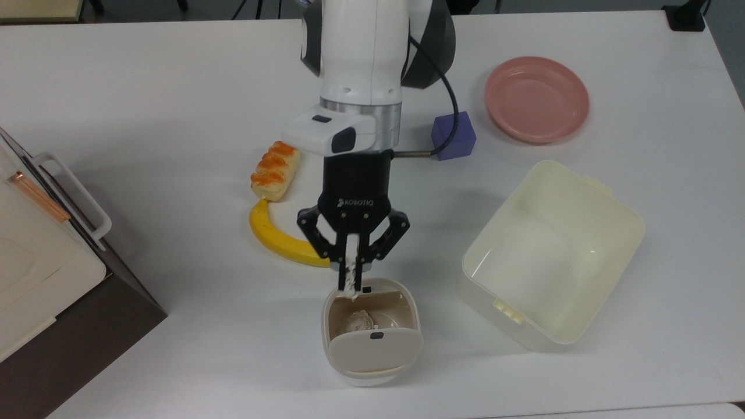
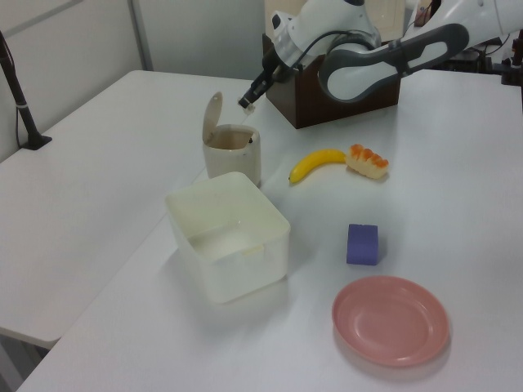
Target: Grab it up and put it in the trash
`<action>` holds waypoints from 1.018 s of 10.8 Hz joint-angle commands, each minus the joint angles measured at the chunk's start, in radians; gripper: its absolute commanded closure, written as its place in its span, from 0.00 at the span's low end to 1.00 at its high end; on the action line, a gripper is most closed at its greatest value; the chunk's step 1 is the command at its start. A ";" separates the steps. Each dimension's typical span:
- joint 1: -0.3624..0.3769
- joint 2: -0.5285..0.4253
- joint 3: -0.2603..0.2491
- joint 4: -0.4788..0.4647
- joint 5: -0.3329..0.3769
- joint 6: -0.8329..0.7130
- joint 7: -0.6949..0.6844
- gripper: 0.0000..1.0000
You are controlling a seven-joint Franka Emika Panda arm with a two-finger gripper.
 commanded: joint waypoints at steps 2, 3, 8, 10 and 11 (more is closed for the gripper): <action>0.029 0.080 -0.039 0.091 -0.017 0.000 0.068 0.00; 0.051 0.069 -0.039 0.086 -0.015 -0.006 0.103 0.00; 0.087 -0.232 -0.008 -0.075 -0.006 -0.495 0.194 0.00; 0.026 -0.320 0.075 -0.074 -0.006 -0.850 0.117 0.00; -0.017 -0.354 0.119 -0.075 -0.003 -0.982 0.062 0.00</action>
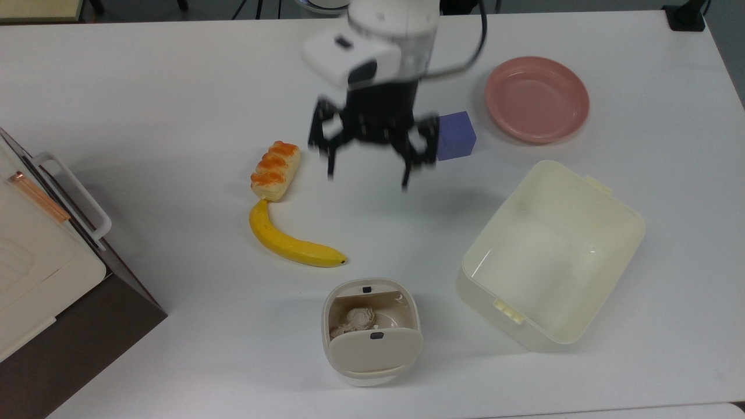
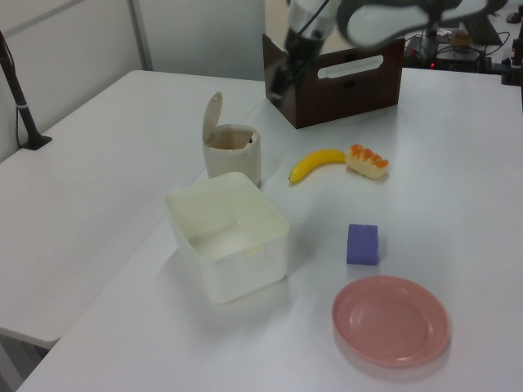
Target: Grab it up and put it in the trash
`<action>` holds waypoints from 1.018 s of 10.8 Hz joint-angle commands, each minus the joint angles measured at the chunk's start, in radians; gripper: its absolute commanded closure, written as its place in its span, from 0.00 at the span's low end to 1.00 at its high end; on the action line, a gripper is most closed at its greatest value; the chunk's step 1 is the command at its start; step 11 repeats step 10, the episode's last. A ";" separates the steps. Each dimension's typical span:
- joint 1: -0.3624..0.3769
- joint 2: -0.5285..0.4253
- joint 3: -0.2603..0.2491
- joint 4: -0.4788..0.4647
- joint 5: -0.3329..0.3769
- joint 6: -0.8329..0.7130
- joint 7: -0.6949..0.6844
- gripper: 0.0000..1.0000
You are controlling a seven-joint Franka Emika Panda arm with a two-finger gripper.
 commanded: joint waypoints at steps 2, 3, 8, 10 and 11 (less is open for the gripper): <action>-0.103 -0.183 0.108 -0.084 0.024 -0.412 -0.180 0.00; -0.112 -0.203 0.106 -0.101 0.053 -0.441 -0.186 0.00; -0.150 -0.246 0.097 -0.140 0.070 -0.454 -0.212 0.00; -0.169 -0.260 0.097 -0.143 0.083 -0.450 -0.214 0.00; -0.169 -0.260 0.097 -0.143 0.083 -0.450 -0.214 0.00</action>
